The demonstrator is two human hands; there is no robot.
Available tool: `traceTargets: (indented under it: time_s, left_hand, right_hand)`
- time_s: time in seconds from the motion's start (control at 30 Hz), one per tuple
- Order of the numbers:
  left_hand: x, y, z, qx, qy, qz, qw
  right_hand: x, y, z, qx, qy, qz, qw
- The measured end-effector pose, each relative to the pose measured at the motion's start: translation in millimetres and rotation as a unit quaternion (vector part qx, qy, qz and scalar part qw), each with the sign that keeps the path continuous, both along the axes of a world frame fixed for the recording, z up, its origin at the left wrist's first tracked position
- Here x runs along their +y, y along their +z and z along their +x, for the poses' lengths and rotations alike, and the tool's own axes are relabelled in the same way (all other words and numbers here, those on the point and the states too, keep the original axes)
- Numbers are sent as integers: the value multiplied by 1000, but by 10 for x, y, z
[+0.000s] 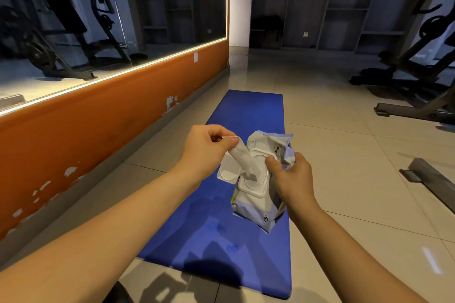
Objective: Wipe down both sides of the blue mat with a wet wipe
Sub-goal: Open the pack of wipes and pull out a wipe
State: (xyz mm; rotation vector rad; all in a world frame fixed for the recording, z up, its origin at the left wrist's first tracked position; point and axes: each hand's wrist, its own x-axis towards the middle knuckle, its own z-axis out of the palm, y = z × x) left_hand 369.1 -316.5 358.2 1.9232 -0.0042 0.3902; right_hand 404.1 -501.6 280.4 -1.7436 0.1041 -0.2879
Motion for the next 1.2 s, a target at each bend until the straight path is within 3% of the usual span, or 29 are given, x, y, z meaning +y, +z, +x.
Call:
traceTargets:
  time_s: [0.27,0.4,0.5,0.6,0.8,1.0,1.1,1.2]
  left_hand:
    - [-20,-31,1,-71,73,-30,994]
    - [-86,0,-17,-98,46,-26,994]
    - [-146,5,-22,-63,-3,-34,997]
    - [-144,-15,11,-16,16,-65,998]
    - [-38,16,86,-17,80,-90,993]
    - [126,58,83,-87,185,-118,972]
    - [247,187,92,-148,219,-77,961]
    - [399,168,123,-145,222,-33,964]
  right_hand:
    - [10,-47,34,43,30,73,996]
    - [-15,-73,65,101,45,123,986]
    - [-48,-103,40,191,69,198,959]
    - [27,-138,-54,249,106,240,932]
    - [217,-150,-164,229,222,207,925]
    - [112,-193,-30,195,150,154,957]
    - [98,-266,-66,192,120,122,966]
    - [149,-305,-128,189,115,114,969]
